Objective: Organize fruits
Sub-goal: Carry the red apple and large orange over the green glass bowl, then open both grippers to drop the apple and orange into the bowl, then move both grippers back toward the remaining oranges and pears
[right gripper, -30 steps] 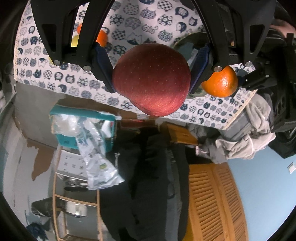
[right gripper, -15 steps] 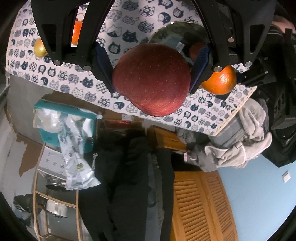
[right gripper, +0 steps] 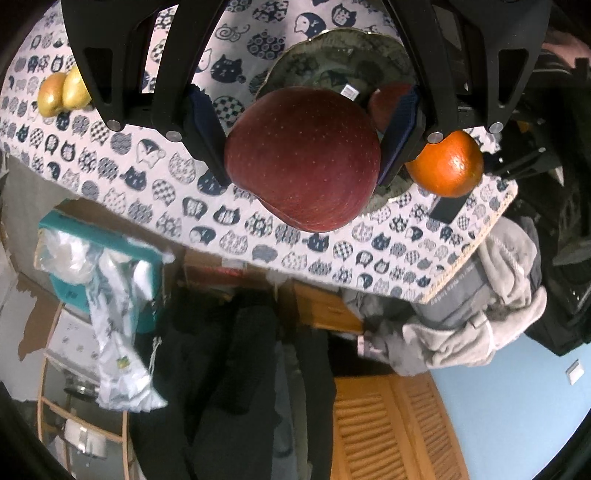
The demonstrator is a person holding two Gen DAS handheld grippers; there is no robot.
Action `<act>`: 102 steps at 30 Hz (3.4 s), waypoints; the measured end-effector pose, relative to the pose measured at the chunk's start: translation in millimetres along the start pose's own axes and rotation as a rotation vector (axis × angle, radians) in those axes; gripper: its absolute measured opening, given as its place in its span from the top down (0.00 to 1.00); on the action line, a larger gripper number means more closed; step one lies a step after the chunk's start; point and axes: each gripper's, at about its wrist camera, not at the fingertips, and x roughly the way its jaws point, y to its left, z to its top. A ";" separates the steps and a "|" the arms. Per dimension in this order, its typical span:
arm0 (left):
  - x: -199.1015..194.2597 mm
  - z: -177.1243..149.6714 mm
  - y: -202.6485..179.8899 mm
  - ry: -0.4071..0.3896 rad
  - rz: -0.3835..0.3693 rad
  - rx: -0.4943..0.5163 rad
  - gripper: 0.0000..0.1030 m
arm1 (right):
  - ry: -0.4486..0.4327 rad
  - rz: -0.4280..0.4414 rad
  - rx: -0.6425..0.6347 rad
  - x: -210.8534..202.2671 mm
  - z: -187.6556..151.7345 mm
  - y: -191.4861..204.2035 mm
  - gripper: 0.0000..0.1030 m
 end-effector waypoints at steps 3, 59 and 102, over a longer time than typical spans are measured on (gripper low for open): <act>9.1 -2.8 0.4 0.020 0.009 0.004 0.37 | 0.036 0.000 0.004 14.0 -7.2 -2.4 0.26; 61.7 -23.7 -13.9 0.171 0.049 0.061 0.31 | 0.190 0.064 0.041 73.4 -46.1 -12.7 0.29; -17.1 0.7 -147.3 -0.008 -0.115 0.215 0.26 | -0.197 -0.163 0.079 -136.0 -45.5 -76.5 0.23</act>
